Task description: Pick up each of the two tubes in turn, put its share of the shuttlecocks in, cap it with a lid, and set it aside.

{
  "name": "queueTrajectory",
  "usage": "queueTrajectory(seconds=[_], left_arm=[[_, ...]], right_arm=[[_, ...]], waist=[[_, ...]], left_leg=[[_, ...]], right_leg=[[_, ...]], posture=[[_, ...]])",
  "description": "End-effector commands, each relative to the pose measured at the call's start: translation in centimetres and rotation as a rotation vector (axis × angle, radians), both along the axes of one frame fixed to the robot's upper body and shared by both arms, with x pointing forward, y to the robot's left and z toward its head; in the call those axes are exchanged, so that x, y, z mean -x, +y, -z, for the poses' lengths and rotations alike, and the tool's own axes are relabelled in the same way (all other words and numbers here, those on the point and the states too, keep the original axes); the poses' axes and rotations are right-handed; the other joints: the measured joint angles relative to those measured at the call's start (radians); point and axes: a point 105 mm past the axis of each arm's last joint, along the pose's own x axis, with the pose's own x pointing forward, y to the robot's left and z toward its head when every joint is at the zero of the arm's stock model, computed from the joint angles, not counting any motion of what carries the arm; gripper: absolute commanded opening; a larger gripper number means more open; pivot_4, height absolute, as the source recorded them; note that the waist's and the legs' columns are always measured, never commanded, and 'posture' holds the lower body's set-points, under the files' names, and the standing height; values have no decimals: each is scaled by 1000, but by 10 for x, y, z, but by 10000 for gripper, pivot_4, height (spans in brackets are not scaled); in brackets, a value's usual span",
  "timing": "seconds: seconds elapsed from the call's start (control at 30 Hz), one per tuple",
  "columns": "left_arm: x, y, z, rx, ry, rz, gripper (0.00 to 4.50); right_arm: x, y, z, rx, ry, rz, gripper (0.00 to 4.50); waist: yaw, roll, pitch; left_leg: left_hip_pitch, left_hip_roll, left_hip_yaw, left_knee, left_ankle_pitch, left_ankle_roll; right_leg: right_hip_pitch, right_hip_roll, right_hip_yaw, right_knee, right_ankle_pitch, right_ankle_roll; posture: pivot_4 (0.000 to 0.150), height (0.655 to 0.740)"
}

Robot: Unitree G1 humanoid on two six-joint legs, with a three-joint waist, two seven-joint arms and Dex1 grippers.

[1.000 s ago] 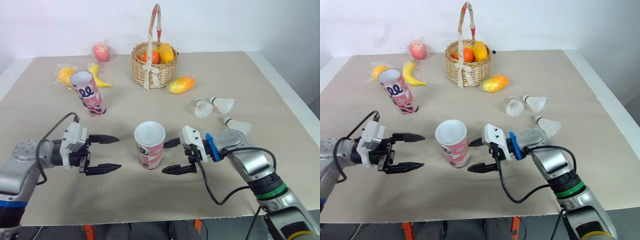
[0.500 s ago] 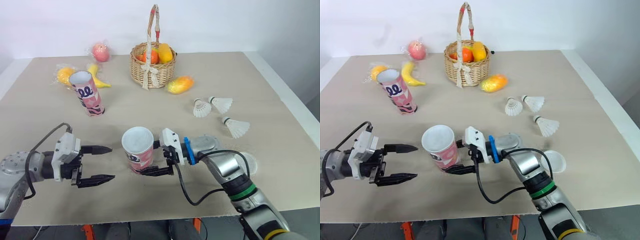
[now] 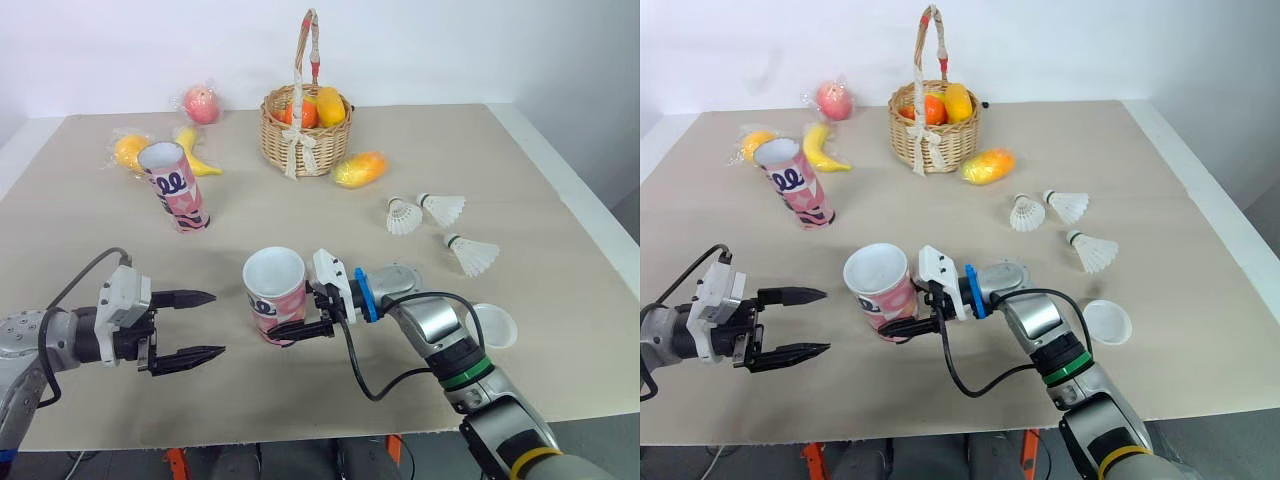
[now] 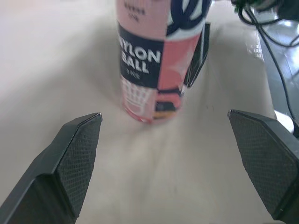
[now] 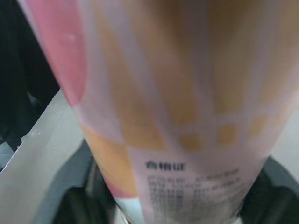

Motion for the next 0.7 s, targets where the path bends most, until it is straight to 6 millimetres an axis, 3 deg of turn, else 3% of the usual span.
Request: queueTrajectory(seconds=[0.03,0.1,0.27,0.33,0.47,0.6,0.7], left_arm=[[0,-10,-12,35,-65,25,45000],[-5,-19,-16,87,-75,35,45000],[-34,-50,-26,200,-110,69,45000],[-46,-67,-32,245,-122,92,45000],[-65,-96,-43,304,-127,140,45000],[-83,-119,-40,295,-127,151,45000],[-99,-133,-41,301,-132,114,45000]], right_arm=[[-4,-10,-20,-50,-40,17,29574],[-9,-20,-29,-62,-54,47,29574],[-27,-63,-82,-202,-102,220,29574],[-49,-98,-104,-266,-145,411,29574],[-88,-191,-144,-427,-214,880,29574],[-97,-264,-166,-520,-288,1220,29574],[-101,-318,-163,-534,-311,1491,29574]], waist=[[0,0,0],[4,0,0],[8,0,0],[8,0,0],[16,-1,0],[15,0,0],[10,0,0]], left_leg=[[0,0,0,0,0,0],[0,0,0,0,0,0],[-1,-1,0,2,3,-4],[-1,-1,0,2,3,-5],[-1,-2,0,4,4,-7],[-1,-3,0,3,4,-6],[-1,-4,1,3,4,-5]], right_leg=[[0,0,0,0,0,0],[0,0,0,0,0,0],[1,-1,0,0,3,3],[2,-1,0,-1,4,4],[2,-1,1,-1,5,7],[2,-1,3,-1,8,2],[1,-1,4,-2,8,2]], posture=[[1500,7400],[1500,7400],[1500,7400],[1500,7400],[1500,7400],[1500,7400],[1500,7400]])
